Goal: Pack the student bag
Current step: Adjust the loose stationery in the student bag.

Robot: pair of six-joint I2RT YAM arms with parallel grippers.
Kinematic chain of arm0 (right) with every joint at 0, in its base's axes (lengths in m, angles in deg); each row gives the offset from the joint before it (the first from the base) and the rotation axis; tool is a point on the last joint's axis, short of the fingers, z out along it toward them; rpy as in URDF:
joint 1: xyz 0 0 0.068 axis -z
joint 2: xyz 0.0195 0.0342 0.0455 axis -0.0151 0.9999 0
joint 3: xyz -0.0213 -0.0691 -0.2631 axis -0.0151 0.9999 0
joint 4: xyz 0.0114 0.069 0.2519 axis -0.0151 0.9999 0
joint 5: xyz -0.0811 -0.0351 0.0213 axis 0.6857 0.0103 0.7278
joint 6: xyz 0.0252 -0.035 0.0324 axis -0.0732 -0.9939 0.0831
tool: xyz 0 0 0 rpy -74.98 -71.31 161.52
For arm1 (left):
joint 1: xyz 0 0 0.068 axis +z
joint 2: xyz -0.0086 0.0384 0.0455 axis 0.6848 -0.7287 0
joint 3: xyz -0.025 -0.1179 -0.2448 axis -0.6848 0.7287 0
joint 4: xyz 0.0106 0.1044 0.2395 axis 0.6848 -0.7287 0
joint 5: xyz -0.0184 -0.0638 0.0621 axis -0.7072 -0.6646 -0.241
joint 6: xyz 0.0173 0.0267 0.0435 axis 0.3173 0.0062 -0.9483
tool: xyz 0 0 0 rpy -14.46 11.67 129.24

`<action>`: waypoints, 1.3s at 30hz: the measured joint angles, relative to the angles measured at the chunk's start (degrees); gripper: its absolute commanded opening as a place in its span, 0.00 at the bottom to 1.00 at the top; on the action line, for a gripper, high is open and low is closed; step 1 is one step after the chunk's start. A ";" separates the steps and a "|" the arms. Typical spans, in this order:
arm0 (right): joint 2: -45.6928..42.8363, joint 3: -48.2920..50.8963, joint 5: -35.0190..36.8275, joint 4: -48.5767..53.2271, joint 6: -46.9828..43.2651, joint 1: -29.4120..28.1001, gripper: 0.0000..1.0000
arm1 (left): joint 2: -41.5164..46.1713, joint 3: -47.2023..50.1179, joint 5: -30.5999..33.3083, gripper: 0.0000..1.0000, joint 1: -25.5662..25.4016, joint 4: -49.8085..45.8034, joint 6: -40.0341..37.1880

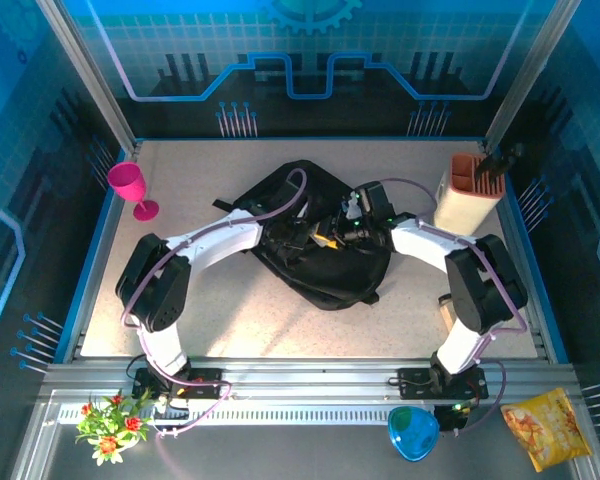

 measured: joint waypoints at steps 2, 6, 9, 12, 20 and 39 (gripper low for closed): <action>0.48 0.04 0.42 0.02 -0.52 0.04 0.50 | 1.07 0.68 -0.79 0.34 0.57 -0.04 0.70; -2.10 2.45 1.29 -0.33 -2.23 0.52 0.61 | 4.72 2.21 -2.12 0.47 2.08 0.15 2.23; -6.29 5.14 1.90 1.84 -3.76 1.40 0.61 | 8.70 3.80 -3.26 0.56 3.52 0.33 3.39; -9.29 6.05 2.43 4.31 -5.55 1.66 0.53 | 12.70 5.42 -3.89 0.62 5.09 0.61 4.76; -6.93 3.74 3.02 7.56 -8.09 1.05 0.22 | 20.20 10.14 -3.93 0.69 8.94 1.84 8.74; -0.42 -5.29 7.78 8.26 -15.04 -2.19 0.43 | 28.76 21.97 -8.48 0.78 19.26 3.17 18.53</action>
